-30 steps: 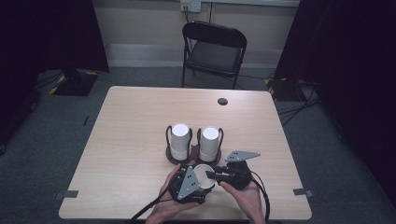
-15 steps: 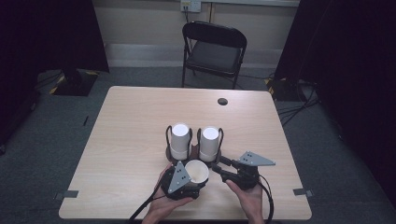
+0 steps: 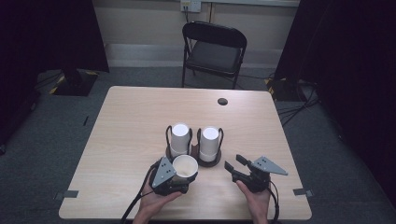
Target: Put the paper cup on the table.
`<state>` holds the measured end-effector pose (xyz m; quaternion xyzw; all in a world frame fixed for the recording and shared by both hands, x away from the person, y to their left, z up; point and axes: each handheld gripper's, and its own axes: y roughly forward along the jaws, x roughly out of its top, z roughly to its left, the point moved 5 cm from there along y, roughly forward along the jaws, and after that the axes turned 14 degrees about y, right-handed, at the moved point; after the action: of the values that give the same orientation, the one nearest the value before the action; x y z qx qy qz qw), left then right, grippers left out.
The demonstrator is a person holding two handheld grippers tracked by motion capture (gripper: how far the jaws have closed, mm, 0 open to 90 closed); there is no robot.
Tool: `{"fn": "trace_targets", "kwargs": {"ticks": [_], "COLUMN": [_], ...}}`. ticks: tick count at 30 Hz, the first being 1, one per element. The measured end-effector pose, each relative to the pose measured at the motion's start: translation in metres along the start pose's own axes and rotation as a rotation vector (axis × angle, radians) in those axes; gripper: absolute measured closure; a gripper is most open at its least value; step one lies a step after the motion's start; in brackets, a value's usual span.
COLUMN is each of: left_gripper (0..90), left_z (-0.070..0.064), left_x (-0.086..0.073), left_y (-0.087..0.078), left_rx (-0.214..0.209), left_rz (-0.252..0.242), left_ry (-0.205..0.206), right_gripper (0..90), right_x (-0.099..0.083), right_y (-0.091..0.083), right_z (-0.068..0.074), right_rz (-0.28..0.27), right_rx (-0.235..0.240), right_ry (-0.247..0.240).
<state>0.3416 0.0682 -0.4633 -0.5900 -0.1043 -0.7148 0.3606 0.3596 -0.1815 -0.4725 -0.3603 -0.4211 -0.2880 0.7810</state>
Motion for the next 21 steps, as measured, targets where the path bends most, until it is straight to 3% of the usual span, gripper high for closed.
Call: {"fn": "trace_targets", "kwargs": {"ticks": [14,17,21], "left_gripper": [23.4,23.4,23.5], "left_z": [0.034,0.042,0.056], "left_x": [-0.008,-0.009,-0.011], "left_y": [-0.020,-0.026,-0.029], "left_rx": [0.078,0.067,0.116], "left_rz": [-0.006,-0.033,-0.023], "left_ry": [-0.038,-0.042,-0.053], "right_gripper": [28.6,25.9,25.3], "right_x": [-0.011,-0.011,-0.014], "right_y": [-0.006,-0.006,-0.006], "right_z": [-0.028,-0.030,-0.032], "right_rz": [-0.084,-0.098,-0.116], "right_rx": [-0.097,-0.108,-0.140], "right_ry": [0.044,0.060,0.040]}}
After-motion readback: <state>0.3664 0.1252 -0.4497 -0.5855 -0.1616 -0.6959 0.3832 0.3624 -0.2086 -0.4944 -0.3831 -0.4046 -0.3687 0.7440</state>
